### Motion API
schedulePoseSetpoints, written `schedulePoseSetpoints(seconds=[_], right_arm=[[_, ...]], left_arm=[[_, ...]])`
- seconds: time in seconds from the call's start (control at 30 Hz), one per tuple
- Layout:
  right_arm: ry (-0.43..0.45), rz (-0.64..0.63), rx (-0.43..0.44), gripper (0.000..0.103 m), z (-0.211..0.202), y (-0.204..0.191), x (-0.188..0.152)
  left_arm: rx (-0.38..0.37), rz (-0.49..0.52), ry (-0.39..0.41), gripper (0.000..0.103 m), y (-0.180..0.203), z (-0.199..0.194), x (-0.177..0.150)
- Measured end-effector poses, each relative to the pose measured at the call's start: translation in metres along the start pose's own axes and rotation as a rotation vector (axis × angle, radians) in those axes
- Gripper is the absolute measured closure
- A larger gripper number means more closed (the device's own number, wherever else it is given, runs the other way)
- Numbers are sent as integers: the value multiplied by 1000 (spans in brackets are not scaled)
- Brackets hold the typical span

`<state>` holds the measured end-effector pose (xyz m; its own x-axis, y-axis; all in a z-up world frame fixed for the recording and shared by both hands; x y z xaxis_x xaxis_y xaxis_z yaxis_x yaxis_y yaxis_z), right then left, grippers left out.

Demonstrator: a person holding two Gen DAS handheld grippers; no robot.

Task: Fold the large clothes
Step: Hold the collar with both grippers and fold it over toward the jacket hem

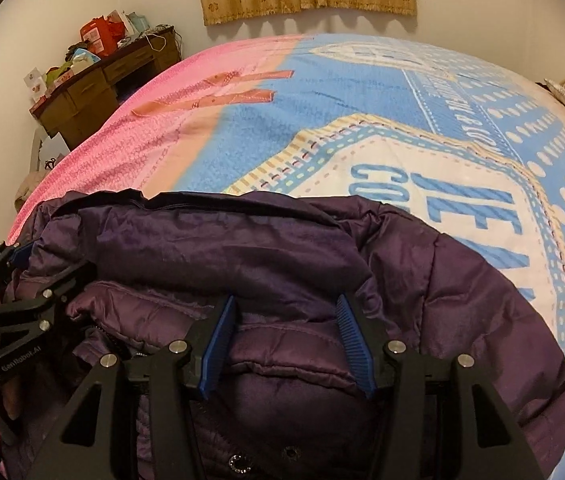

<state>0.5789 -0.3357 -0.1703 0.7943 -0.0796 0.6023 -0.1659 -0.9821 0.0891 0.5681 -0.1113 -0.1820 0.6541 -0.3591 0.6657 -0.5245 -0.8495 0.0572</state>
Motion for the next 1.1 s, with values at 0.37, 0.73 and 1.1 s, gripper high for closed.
schedulePoseSetpoints(seconds=[0.37, 0.73, 1.1], right_arm=[[-8, -53, -47, 48, 8, -9, -3], [-17, -106, -105, 48, 10, -16, -5], [-15, -130, -136, 48, 11, -19, -5]], left_arm=[[-29, -48, -53, 29, -3, 17, -10], [-30, -58, -73, 25, -6, 21, -11], [-29, -58, -74, 25, -7, 22, -12]])
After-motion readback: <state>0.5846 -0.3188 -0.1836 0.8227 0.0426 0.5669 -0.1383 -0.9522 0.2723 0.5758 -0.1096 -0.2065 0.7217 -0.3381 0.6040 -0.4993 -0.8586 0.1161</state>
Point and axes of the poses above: each gripper's, at about its wrist camera, not at the fingertips, and z roughly the way its jaws point, y to its right, x to its top, the point moved 5 cm from there along z, roughly the way its jaws point, and after that the axes turned 14 degrees about -x, right-handed, at the moved point
